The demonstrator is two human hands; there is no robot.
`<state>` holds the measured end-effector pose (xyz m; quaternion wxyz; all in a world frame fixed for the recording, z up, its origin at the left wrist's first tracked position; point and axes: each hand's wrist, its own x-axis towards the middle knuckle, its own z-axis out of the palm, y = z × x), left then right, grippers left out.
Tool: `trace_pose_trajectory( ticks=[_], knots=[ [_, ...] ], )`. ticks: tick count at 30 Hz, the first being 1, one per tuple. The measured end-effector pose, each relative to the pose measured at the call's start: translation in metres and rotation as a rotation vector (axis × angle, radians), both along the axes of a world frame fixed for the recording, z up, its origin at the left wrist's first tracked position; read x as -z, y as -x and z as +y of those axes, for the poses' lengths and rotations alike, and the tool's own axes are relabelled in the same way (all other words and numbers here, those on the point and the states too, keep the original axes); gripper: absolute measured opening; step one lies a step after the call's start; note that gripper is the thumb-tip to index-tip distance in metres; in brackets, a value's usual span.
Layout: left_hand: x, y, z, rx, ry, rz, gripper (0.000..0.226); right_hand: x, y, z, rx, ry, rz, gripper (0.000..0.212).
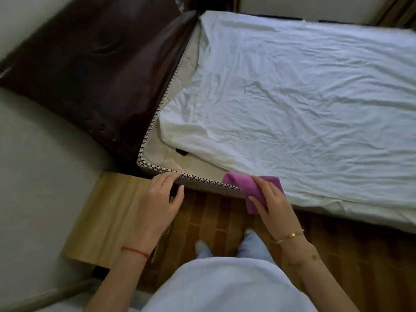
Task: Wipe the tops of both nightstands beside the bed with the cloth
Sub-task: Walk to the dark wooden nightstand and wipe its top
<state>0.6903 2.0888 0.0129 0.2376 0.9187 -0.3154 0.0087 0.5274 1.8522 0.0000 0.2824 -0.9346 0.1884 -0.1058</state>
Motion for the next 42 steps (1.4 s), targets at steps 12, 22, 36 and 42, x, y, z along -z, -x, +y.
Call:
trace_pose_trajectory(
  ticks=[12, 22, 36, 42],
  knots=[
    [-0.002, 0.164, -0.258, 0.668, 0.012, 0.050, 0.035, -0.014, 0.273, -0.115, 0.700, -0.017, -0.064, 0.045],
    [-0.004, 0.327, -0.446, 1.018, 0.018, 0.078, 0.036, -0.020, 0.457, -0.195, 1.149, -0.089, 0.023, 0.047],
    [0.011, 0.512, -0.753, 1.333, -0.048, 0.113, 0.041, 0.010, 0.611, -0.403, 1.507, -0.126, 0.063, 0.048],
    [-0.008, 0.595, -0.902, 1.450, 0.011, 0.077, 0.031, -0.012, 0.682, -0.523, 1.622, -0.044, 0.091, 0.049]
  ],
)
